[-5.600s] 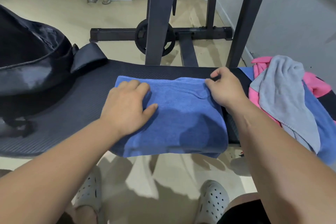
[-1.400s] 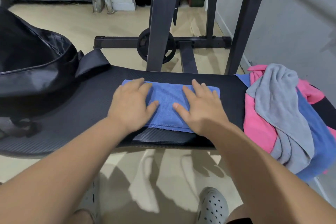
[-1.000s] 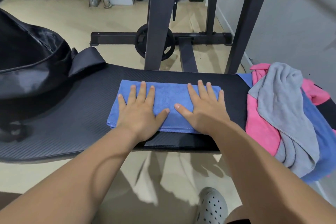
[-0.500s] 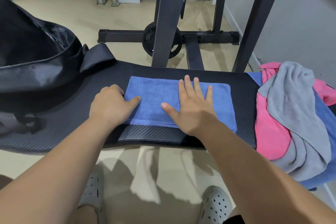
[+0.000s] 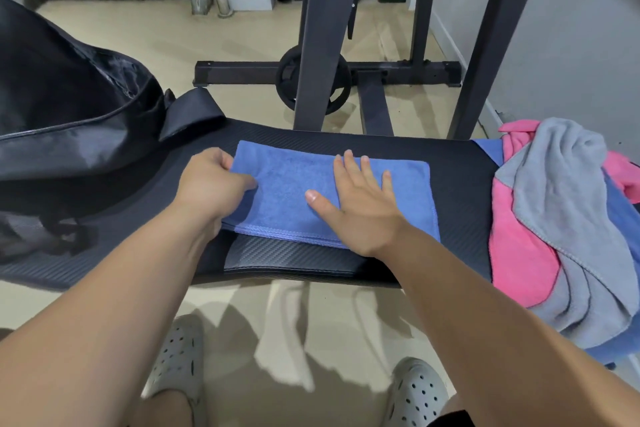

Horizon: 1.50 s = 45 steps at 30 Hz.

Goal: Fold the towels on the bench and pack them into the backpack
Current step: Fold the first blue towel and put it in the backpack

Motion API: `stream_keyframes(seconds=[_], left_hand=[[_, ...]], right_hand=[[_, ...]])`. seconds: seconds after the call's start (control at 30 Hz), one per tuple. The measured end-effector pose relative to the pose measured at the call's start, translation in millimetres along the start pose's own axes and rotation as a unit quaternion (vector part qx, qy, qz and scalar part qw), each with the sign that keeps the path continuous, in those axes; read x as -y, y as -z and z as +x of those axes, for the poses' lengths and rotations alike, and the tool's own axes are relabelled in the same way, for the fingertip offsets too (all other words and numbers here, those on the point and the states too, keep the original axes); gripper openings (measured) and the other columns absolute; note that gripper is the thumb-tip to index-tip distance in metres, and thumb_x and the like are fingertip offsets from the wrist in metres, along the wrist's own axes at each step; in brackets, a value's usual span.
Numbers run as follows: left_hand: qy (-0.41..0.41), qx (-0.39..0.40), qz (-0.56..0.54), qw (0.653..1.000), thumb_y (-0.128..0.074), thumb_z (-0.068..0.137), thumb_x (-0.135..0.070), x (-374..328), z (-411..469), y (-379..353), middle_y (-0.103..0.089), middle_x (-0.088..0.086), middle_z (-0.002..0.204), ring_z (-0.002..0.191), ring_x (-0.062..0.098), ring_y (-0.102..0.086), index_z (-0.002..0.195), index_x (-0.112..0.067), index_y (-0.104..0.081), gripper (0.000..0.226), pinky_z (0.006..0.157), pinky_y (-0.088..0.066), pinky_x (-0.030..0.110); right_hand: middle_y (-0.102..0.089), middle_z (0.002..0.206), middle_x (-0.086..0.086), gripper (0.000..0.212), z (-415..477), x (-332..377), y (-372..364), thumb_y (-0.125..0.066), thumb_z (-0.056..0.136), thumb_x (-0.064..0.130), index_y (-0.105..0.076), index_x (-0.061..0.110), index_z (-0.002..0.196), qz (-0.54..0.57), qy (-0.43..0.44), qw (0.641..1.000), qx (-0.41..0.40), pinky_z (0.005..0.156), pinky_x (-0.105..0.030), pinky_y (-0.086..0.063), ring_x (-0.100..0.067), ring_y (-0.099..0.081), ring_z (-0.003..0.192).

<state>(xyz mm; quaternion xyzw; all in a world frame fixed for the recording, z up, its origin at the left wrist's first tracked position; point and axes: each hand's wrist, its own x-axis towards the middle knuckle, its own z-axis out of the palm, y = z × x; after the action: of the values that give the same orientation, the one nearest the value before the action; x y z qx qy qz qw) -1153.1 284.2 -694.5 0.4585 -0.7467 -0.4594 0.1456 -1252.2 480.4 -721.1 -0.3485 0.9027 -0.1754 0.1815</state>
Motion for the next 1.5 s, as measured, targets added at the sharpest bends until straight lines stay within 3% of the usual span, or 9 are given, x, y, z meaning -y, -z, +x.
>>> stream_keyframes(seconds=[0.27, 0.4, 0.57, 0.73, 0.97, 1.1, 1.23, 1.37, 1.5], left_hand=[[-0.179, -0.043, 0.021, 0.983, -0.07, 0.079, -0.014, -59.0, -26.0, 16.9, -0.063, -0.005, 0.083, 0.071, 0.016, -0.058, 0.101, -0.032, -0.054, 0.032, 0.063, -0.049, 0.032], [-0.306, 0.005, 0.086, 0.948, -0.062, 0.083, -0.008, -95.1, -65.6, -14.3, -0.058, -0.013, 0.078, 0.068, 0.01, -0.055, 0.105, -0.028, -0.048, 0.033, 0.058, -0.042, 0.028], [-0.369, 0.103, 0.156, 0.911, -0.064, 0.084, -0.008, -96.1, -96.9, -72.7, -0.06, -0.01, 0.088, 0.079, 0.018, -0.055, 0.105, -0.021, -0.046, 0.03, 0.069, -0.046, 0.036], [-0.271, 0.212, 0.179, 0.922, -0.072, 0.086, -0.032, -67.9, -99.6, -102.8, -0.065, -0.006, 0.097, 0.087, 0.016, -0.06, 0.1, -0.02, -0.055, 0.026, 0.08, -0.049, 0.031], [-0.334, 0.042, 0.157, 0.928, -0.065, 0.091, -0.029, -37.8, -87.0, -85.2, -0.063, -0.007, 0.105, 0.097, 0.022, -0.057, 0.106, -0.021, -0.064, 0.017, 0.087, -0.045, 0.035], [-0.36, 0.042, 0.218, 0.906, -0.048, 0.089, -0.053, -30.1, -93.2, -90.0, -0.058, 0.002, 0.136, 0.126, 0.029, -0.051, 0.129, -0.018, -0.06, 0.054, 0.106, -0.04, 0.047], [-0.333, 0.146, 0.354, 0.862, -0.019, 0.088, -0.073, -22.8, -110.0, -113.9, -0.015, 0.001, 0.168, 0.155, 0.025, -0.005, 0.157, -0.022, -0.025, 0.085, 0.121, -0.007, 0.059], [-0.344, 0.183, 0.413, 0.823, -0.018, 0.087, -0.083, -8.0, -117.0, -125.5, 0.017, -0.003, 0.168, 0.152, 0.026, 0.023, 0.158, -0.041, 0.005, 0.086, 0.117, 0.013, 0.063], [-0.357, 0.213, 0.406, 0.814, -0.022, 0.084, -0.086, -11.1, -109.7, -118.0, 0.015, -0.004, 0.168, 0.153, 0.026, 0.021, 0.154, -0.054, -0.007, 0.078, 0.116, 0.014, 0.064]], right_hand=[[-0.036, 0.155, 0.005, 0.055, -10.4, -12.8, 38.2, -0.036, 0.103, 0.056, -0.04, 0.031, 0.151, 0.211, -0.035, 0.962, -0.169, 0.117, -0.037, -0.027, -0.018, -0.027, 0.144], [-0.059, 0.09, 0.0, 0.041, -12.6, -30.6, 54.8, -0.04, 0.103, 0.052, -0.06, 0.023, 0.081, 0.345, -0.071, 0.904, -0.243, 0.082, -0.04, -0.044, -0.019, -0.054, 0.086], [-0.07, 0.091, -0.008, 0.036, -17.9, -54.0, 72.6, -0.049, 0.102, 0.047, -0.064, 0.014, 0.101, 0.494, -0.132, 0.839, -0.183, 0.068, -0.038, -0.054, -0.022, -0.067, 0.073], [-0.067, 0.095, -0.015, 0.036, -15.6, -65.5, 56.7, -0.076, 0.085, 0.042, -0.056, 0.013, 0.092, 0.431, -0.158, 0.877, -0.142, 0.071, -0.046, -0.064, -0.024, -0.066, 0.08], [-0.05, 0.063, -0.001, 0.031, -3.4, -63.5, 51.3, -0.075, 0.081, 0.015, -0.046, 0.018, 0.071, 0.339, -0.146, 0.913, -0.177, 0.056, -0.038, -0.045, -0.019, -0.046, 0.055], [-0.053, 0.07, -0.006, 0.022, 0.7, -62.4, 54.9, -0.064, 0.083, 0.006, -0.047, 0.016, 0.073, 0.377, -0.159, 0.9, -0.149, 0.054, -0.044, -0.057, -0.023, -0.052, 0.057], [-0.061, 0.075, 0.001, 0.016, -0.3, -72.0, 54.2, -0.067, 0.08, 0.017, -0.052, 0.018, 0.078, 0.231, -0.156, 0.946, -0.165, 0.061, -0.04, -0.056, -0.022, -0.062, 0.067], [-0.055, 0.121, 0.001, 0.04, -1.7, -75.2, 54.2, -0.069, 0.084, 0.025, -0.055, 0.03, 0.121, 0.08, -0.091, 0.973, -0.196, 0.08, -0.035, -0.045, -0.021, -0.054, 0.107], [-0.052, 0.142, 0.006, 0.045, 0.8, -71.3, 53.0, -0.06, 0.096, 0.033, -0.053, 0.031, 0.141, 0.078, 0.001, 0.985, -0.153, 0.11, -0.042, -0.036, -0.021, -0.04, 0.131]])
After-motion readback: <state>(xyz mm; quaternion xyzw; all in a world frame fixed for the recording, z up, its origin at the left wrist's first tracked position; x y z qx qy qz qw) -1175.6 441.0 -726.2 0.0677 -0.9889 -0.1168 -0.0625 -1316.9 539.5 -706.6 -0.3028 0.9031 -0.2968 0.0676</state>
